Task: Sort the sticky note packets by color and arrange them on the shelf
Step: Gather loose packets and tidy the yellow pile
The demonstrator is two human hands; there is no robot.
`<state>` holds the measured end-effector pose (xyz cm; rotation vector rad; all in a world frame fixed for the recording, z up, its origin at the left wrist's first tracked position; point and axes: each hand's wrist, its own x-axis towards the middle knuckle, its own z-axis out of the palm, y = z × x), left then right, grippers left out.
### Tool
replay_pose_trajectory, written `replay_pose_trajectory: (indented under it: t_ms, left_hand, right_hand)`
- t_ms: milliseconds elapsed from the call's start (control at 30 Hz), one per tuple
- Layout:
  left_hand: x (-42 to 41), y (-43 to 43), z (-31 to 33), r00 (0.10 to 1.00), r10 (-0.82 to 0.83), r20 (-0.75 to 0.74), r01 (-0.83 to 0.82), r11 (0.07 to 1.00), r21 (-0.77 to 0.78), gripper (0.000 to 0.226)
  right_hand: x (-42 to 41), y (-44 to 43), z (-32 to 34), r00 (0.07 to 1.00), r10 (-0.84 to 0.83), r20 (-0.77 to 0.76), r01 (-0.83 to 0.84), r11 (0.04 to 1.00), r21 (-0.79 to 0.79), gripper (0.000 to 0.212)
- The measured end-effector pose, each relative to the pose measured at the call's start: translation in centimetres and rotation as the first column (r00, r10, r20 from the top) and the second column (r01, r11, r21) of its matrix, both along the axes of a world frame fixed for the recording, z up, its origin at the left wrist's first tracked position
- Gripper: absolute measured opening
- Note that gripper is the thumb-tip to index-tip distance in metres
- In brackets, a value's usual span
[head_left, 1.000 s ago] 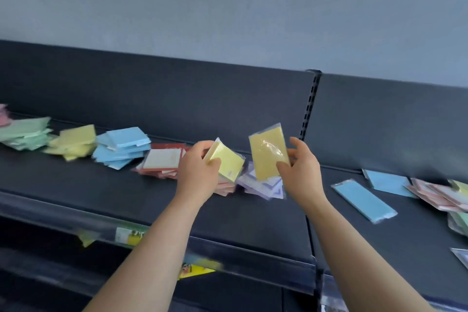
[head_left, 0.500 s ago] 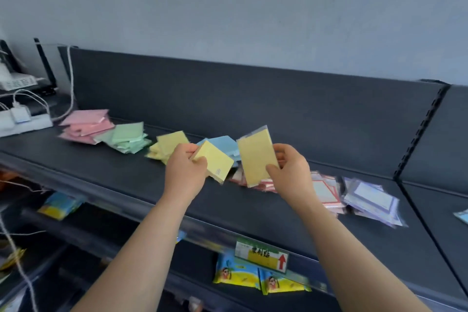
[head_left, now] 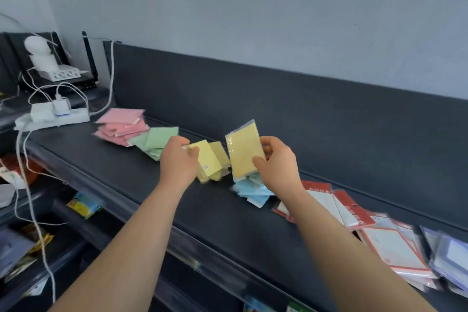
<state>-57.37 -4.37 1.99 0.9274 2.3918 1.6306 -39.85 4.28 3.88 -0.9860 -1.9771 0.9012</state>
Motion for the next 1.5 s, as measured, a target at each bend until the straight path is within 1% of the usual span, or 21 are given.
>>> replay_pose_trajectory:
  t_ms: [133,333,433,500,533,600,667,733,767,867,933,1067,1167,1267,1400,1500]
  left_hand:
    - [-2.5,1.8,-0.2,0.999,-0.025,-0.040,0.021,0.997,-0.076,0.028]
    - [-6.2,4.6,-0.5,0.984,-0.160,-0.083,0.147,0.978,-0.147,0.029]
    - [-7.3,5.2,-0.9,0.970,-0.213,-0.116,0.191,0.965,-0.180,0.031]
    - [-7.8,5.4,-1.3,0.956,-0.247,-0.156,0.212,0.954,-0.212,0.033]
    - [-8.0,5.5,-1.4,0.948,-0.263,-0.177,0.220,0.948,-0.230,0.034]
    - [-8.2,5.5,-1.5,0.935,-0.287,-0.208,0.229,0.937,-0.263,0.035]
    - [-8.2,5.3,-1.4,0.931,-0.300,-0.207,0.239,0.931,-0.275,0.037]
    - [-8.1,5.1,-1.2,0.930,-0.309,-0.197,0.251,0.929,-0.272,0.038]
    - [-8.1,4.8,-1.1,0.925,-0.321,-0.205,0.260,0.926,-0.275,0.037]
    - [-8.0,4.0,-0.6,0.893,-0.364,-0.265,0.286,0.913,-0.292,0.039]
    - [-7.8,3.4,-0.1,0.867,-0.377,-0.326,0.285,0.911,-0.297,0.038]
    - [-6.5,2.4,0.7,0.784,-0.402,-0.473,0.286,0.910,-0.299,0.030]
    - [-4.6,2.0,1.1,0.732,-0.421,-0.536,0.324,0.907,-0.270,0.029]
    - [-1.9,1.6,1.3,0.693,-0.446,-0.566,0.382,0.894,-0.236,0.031]
    - [2.5,1.5,1.3,0.652,-0.488,-0.580,0.479,0.858,-0.183,0.030]
    - [6.6,1.2,1.2,0.616,-0.514,-0.597,0.527,0.832,-0.173,0.026]
  right_hand:
    - [-2.9,0.9,-0.1,0.999,-0.018,0.035,0.018,1.000,0.001,0.035]
    - [-6.7,1.8,0.3,0.987,-0.077,0.142,0.077,0.997,0.003,0.039]
    - [-8.2,1.7,0.2,0.963,-0.127,0.236,0.129,0.992,0.009,0.029]
    - [-9.1,1.8,-0.1,0.920,-0.168,0.353,0.155,0.986,0.066,0.018]
    - [-9.4,1.7,-0.3,0.888,-0.194,0.417,0.166,0.981,0.102,0.015]
    - [-10.0,1.4,-0.4,0.817,-0.242,0.523,0.174,0.969,0.177,0.019]
    - [-10.4,0.9,-0.4,0.733,-0.303,0.609,0.154,0.946,0.285,0.026]
    - [-10.6,0.5,-0.4,0.661,-0.354,0.662,0.126,0.921,0.367,0.034]
    - [-10.7,0.4,-0.4,0.645,-0.363,0.672,0.122,0.917,0.379,0.035]
    - [-10.8,0.0,-0.4,0.637,-0.356,0.684,0.121,0.922,0.368,0.035]
    - [-10.6,-0.3,-0.5,0.668,-0.350,0.657,0.121,0.922,0.368,0.031]
    - [-9.1,-1.0,-1.0,0.788,-0.379,0.485,0.189,0.899,0.395,0.035]
    - [-7.0,-2.0,-1.0,0.823,-0.418,0.385,0.235,0.867,0.439,0.038]
    - [-4.0,-2.9,-1.0,0.807,-0.465,0.365,0.261,0.834,0.486,0.037]
    - [0.7,-4.0,-1.5,0.762,-0.529,0.374,0.327,0.812,0.484,0.026]
    - [5.1,-5.0,-1.9,0.725,-0.580,0.371,0.392,0.791,0.470,0.029]
